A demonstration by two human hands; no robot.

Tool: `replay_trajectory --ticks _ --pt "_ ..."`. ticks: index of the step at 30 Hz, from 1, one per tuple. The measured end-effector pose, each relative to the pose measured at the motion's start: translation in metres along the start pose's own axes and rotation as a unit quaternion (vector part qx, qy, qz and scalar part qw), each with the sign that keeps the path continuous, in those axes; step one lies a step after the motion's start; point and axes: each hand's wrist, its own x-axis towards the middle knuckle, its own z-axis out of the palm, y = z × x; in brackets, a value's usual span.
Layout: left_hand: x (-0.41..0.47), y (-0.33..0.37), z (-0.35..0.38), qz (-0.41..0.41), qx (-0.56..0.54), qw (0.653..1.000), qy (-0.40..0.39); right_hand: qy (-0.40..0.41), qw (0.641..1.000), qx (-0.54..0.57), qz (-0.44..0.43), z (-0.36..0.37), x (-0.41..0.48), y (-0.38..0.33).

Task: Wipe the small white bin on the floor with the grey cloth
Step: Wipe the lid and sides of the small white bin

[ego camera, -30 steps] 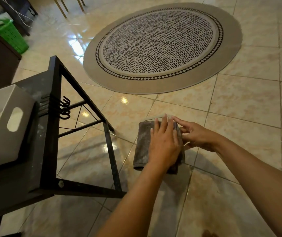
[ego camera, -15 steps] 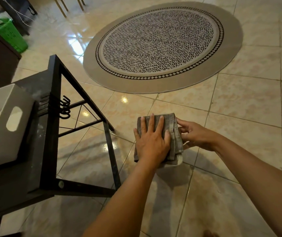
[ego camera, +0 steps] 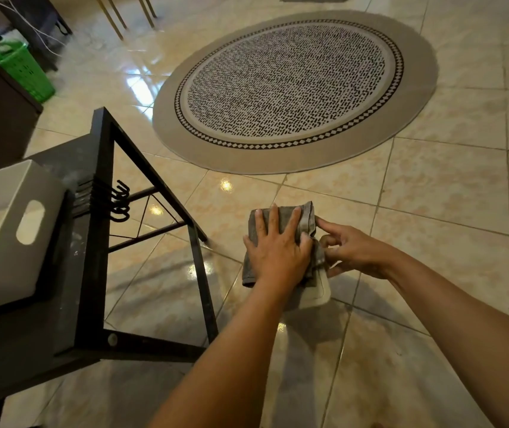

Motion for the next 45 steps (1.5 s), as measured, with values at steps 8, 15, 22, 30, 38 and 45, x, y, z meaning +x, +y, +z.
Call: replay_trajectory --ticks 8,15,22,30,38,45 --pt "-0.086 0.008 0.029 -0.017 0.03 0.999 0.002 -0.004 1.0 -0.001 0.0 0.0 -0.003 0.002" --pt "-0.013 0.013 0.005 -0.053 0.0 0.999 0.013 0.014 1.0 -0.006 0.004 0.001 -0.005 -0.003" --pt "-0.019 0.003 0.011 -0.023 -0.011 0.999 0.032 0.07 0.995 -0.066 0.031 -0.012 0.006 -0.014" --pt "-0.033 -0.011 0.014 0.016 -0.014 0.998 0.052 0.042 0.976 -0.21 -0.032 -0.007 0.053 -0.048" --pt "-0.042 -0.026 0.01 0.046 -0.014 0.998 0.05 -0.004 0.966 -0.258 -0.018 -0.003 0.063 -0.062" --pt "-0.047 -0.022 0.006 0.034 0.004 0.998 0.047 0.075 0.989 -0.127 -0.015 -0.027 0.031 -0.042"
